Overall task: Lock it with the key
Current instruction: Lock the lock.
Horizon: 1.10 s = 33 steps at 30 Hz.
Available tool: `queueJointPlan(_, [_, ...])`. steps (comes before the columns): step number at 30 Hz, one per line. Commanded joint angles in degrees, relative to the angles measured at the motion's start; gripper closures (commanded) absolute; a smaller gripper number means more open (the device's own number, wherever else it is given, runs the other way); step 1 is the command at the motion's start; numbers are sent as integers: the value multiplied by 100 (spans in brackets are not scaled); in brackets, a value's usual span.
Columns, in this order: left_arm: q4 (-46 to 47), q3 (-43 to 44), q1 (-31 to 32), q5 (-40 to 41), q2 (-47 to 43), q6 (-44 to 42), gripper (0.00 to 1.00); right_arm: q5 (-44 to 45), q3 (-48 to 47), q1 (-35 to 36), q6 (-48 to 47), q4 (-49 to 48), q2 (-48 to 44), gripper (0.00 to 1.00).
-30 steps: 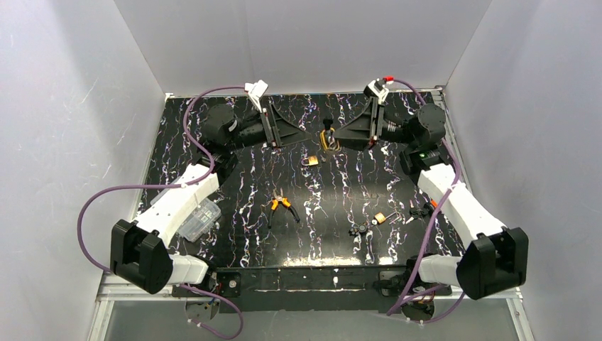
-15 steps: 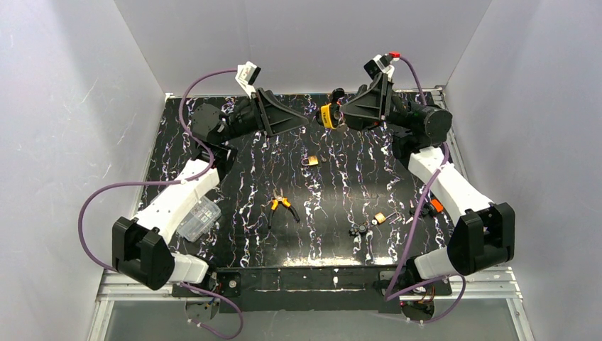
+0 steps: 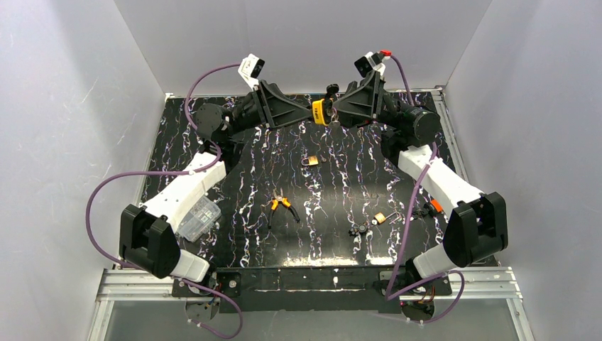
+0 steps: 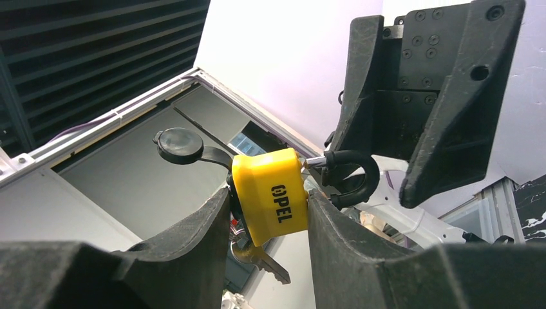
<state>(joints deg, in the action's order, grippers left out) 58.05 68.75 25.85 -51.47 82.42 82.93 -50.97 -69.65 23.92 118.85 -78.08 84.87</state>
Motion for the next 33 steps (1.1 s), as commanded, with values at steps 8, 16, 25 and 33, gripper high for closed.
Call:
queueJointPlan(8, [530,240,35,96,-295,304,65,406,-216,25,495,-457,-49,99])
queueJointPlan(16, [634,283,35,185,-352,497,79,403,-137,37,371,-364,-103,99])
queueJointPlan(25, [442,260,35,318,-549,520,100,434,-1,60,257,-356,-111,99])
queueJointPlan(33, [-103,-67,35,665,-986,147,100,486,37,91,246,-498,18,99])
